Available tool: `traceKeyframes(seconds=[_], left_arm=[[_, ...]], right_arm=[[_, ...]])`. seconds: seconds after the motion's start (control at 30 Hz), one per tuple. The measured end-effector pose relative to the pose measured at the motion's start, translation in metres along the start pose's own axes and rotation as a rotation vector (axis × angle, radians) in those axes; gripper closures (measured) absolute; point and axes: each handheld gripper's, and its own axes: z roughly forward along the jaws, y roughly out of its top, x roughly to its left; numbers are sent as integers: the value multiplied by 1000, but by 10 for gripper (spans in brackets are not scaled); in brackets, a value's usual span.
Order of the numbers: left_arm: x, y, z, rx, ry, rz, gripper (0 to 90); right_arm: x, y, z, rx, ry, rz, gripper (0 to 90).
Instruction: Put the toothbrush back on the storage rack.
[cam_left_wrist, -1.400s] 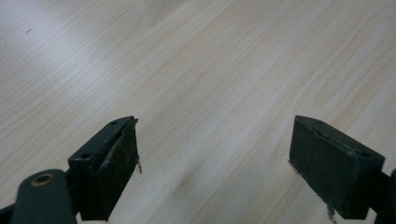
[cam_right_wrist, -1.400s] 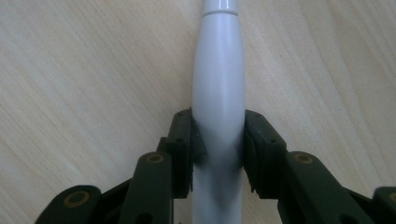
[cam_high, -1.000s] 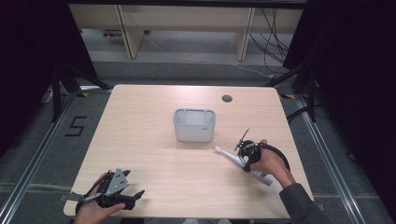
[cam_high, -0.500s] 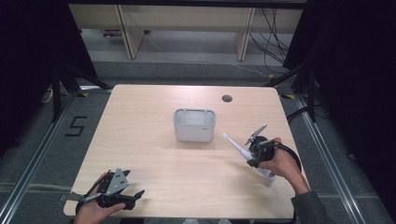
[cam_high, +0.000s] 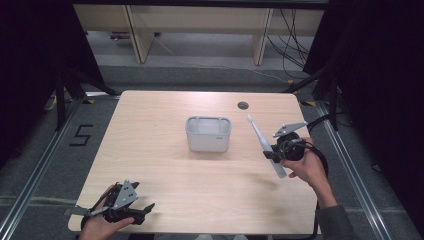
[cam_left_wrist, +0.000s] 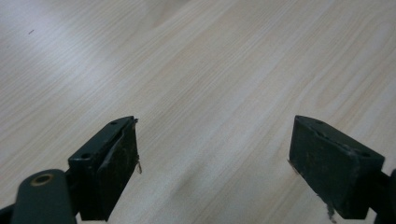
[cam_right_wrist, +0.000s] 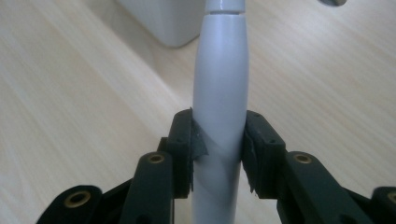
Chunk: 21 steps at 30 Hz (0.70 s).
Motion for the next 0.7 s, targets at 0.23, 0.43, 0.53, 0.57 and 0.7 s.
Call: traceKeyframes(seconds=[0.23,0.43,0.53,0.57,0.7], left_arm=[[0,0,0,-8,4,-2,151],[-1,0,0,-8,3,-6,151],[-1,0,0,-9,6,-1,151],[-1,0,0,-10,6,-3,151],[0,0,0,-7,10,6,151]], right_arm=[[-4,13,3,-134,1,48,667],[-5,28,8,-270,-8,61,666],[-4,35,10,-330,7,88,667],[-3,37,12,-350,10,101,667],[-3,44,17,-418,11,103,667]])
